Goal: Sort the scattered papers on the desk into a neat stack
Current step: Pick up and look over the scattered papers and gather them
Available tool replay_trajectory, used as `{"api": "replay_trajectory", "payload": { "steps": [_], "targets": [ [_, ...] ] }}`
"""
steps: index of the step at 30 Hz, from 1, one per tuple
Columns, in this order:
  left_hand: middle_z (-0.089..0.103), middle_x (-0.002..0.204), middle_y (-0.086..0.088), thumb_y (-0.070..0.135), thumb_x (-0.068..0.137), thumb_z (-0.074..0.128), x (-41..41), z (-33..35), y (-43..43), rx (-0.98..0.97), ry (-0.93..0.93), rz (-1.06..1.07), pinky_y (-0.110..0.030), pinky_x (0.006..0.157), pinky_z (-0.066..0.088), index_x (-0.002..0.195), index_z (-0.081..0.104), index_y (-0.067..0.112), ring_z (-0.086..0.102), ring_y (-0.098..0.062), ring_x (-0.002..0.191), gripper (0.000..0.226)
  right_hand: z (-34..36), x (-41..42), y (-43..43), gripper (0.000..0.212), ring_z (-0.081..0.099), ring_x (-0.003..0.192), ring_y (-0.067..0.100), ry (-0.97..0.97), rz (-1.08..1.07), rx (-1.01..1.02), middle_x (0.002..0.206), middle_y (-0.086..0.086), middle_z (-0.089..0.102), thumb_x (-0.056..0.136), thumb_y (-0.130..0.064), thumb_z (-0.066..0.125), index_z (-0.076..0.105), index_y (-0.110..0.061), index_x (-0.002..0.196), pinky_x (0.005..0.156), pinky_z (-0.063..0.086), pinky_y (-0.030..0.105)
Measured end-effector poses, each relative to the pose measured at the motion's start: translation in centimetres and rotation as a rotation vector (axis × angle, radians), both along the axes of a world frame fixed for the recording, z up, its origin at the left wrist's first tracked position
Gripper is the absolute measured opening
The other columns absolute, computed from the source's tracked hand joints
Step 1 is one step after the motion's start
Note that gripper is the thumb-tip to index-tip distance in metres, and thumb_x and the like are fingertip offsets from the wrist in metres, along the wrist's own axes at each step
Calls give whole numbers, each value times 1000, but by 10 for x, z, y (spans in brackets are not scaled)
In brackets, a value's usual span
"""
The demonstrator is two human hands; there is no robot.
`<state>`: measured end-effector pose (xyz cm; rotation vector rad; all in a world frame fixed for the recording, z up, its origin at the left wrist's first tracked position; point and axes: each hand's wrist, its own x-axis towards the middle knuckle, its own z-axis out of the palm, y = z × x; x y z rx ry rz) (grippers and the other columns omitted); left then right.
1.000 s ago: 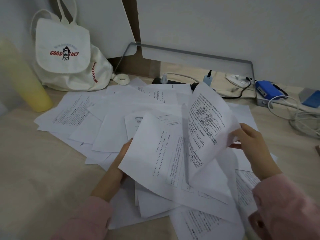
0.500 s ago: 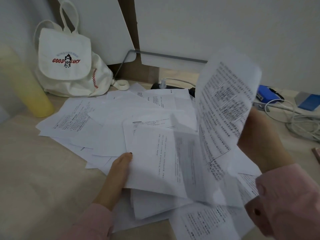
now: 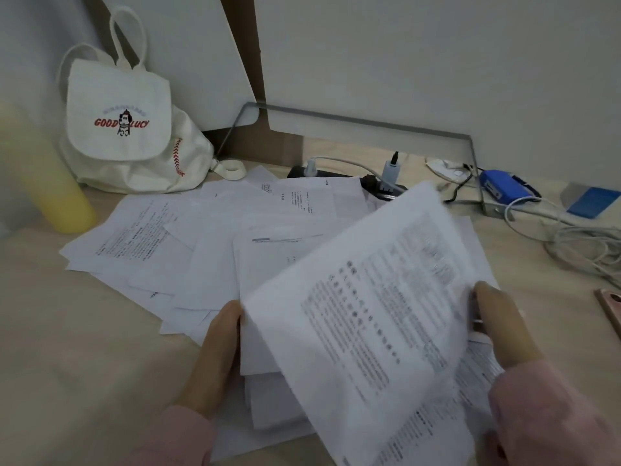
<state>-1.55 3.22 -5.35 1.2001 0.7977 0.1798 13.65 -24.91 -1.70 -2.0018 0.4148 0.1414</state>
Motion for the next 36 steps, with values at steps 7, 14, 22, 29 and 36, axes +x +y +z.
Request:
{"api": "replay_trajectory", "payload": {
  "steps": [7,14,22,29,36],
  "targets": [
    [73,95,-4,64,85,30,4,3,-2,-8,-42,-29,-37,85,49,99,67,20,65,-21,90,59,-7,-21,-24,18,59,87,33,91,258,-572,88,11,57,91,-16,41,58,-10,94,79,46,36],
    [73,98,-2,27,88,58,-4,6,-8,246,51,-188,-35,81,53,99,69,16,68,-21,91,19,-5,-39,-24,18,59,65,21,144,380,-456,76,5,59,91,-14,47,58,-18,105,67,50,33],
    [76,94,-3,24,89,56,-6,4,-5,149,60,-165,-40,82,54,99,71,14,71,-23,88,20,-7,-31,-14,28,57,96,26,81,346,-165,105,8,60,88,-13,58,58,-11,116,83,43,34],
    [76,80,4,23,92,51,-8,1,-4,76,-41,-79,-32,67,51,89,70,19,72,-13,72,19,0,-21,-3,13,46,55,15,211,431,-20,51,-6,58,87,-19,62,65,-13,76,53,32,24],
    [73,89,0,26,96,46,-2,-8,0,-55,-64,70,-36,74,50,97,64,17,66,-20,87,21,-3,-38,-6,34,64,107,24,105,455,747,109,3,71,68,-32,71,72,-14,97,87,55,36]
  ]
}}
